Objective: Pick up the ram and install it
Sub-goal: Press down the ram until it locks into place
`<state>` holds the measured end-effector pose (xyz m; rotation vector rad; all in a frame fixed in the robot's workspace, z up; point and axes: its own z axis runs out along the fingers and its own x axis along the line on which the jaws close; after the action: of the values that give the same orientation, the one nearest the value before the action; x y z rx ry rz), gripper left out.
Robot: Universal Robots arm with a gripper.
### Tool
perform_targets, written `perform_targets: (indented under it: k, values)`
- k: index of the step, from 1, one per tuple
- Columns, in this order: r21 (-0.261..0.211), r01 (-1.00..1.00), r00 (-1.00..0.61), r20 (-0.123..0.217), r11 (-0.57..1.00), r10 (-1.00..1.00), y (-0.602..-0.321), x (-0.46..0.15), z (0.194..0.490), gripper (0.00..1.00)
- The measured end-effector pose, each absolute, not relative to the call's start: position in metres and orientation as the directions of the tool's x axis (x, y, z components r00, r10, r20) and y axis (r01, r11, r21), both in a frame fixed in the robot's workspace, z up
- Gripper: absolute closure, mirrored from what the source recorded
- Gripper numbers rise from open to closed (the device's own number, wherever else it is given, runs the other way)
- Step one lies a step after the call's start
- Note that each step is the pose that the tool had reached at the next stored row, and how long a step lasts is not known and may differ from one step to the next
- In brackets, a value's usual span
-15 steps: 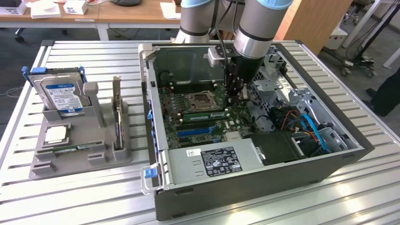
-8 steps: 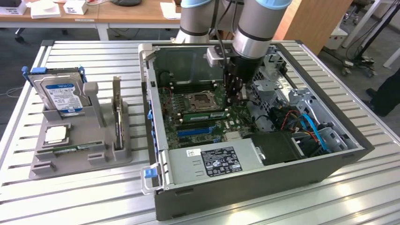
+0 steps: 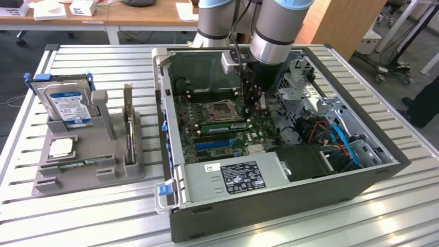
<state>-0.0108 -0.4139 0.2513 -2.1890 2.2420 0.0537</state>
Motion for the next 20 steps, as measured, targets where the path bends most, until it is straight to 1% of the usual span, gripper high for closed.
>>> perform_targets:
  k: [20]
  values:
    - [0.018, -1.000, -0.024, -0.028, 0.024, -0.999, -0.413, -0.053, 0.251, 0.90]
